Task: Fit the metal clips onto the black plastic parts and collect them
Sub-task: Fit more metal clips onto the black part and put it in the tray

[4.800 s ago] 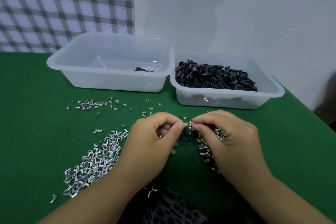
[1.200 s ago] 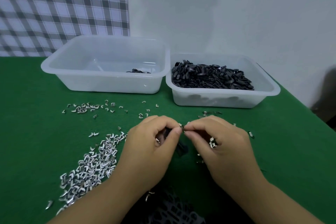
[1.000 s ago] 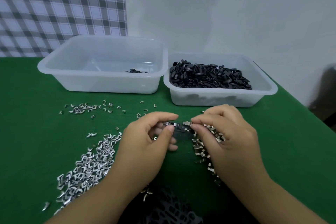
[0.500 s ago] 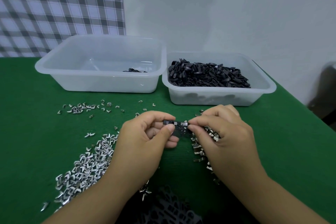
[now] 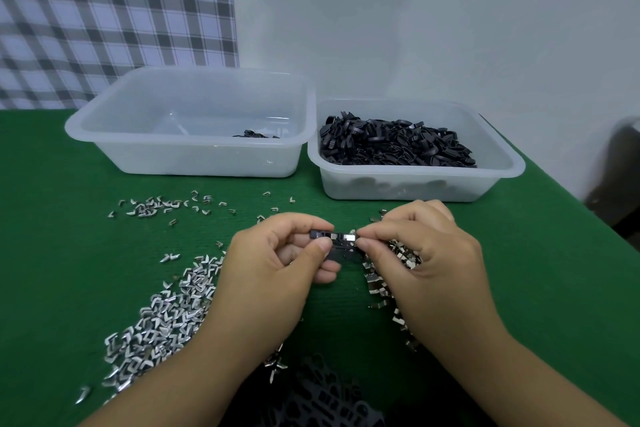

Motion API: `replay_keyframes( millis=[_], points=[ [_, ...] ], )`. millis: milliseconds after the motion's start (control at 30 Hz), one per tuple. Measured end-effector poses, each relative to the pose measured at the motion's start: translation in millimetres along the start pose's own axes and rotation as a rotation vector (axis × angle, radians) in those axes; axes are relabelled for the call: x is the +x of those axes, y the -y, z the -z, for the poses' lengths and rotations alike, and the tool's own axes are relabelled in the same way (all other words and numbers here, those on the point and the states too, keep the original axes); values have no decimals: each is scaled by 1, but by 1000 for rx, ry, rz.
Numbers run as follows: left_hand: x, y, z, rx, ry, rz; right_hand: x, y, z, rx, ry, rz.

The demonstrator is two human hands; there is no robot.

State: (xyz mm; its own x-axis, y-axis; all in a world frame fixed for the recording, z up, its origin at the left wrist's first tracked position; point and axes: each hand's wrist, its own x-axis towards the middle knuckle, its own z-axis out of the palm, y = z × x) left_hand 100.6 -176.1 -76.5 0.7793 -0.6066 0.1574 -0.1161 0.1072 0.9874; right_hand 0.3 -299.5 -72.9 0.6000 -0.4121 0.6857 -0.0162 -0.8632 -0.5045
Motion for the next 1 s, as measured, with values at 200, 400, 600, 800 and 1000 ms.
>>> replay_keyframes(
  millis=[200,400,600,800,1000],
  points=[
    [0,0,0,-9,-8,4,0,2,0,9,-4,-7],
    [-1,0,1,-6,-5,6,0,2,1,10,2,-4],
    [-2,-2,1,31,20,-35,0,1,1,-32,9,0],
    [-1,-1,0,18,23,-23,1,0,3,-37,22,3],
    [-1,0,1,5,29,-5,0,0,2,-48,11,-2]
  ],
)
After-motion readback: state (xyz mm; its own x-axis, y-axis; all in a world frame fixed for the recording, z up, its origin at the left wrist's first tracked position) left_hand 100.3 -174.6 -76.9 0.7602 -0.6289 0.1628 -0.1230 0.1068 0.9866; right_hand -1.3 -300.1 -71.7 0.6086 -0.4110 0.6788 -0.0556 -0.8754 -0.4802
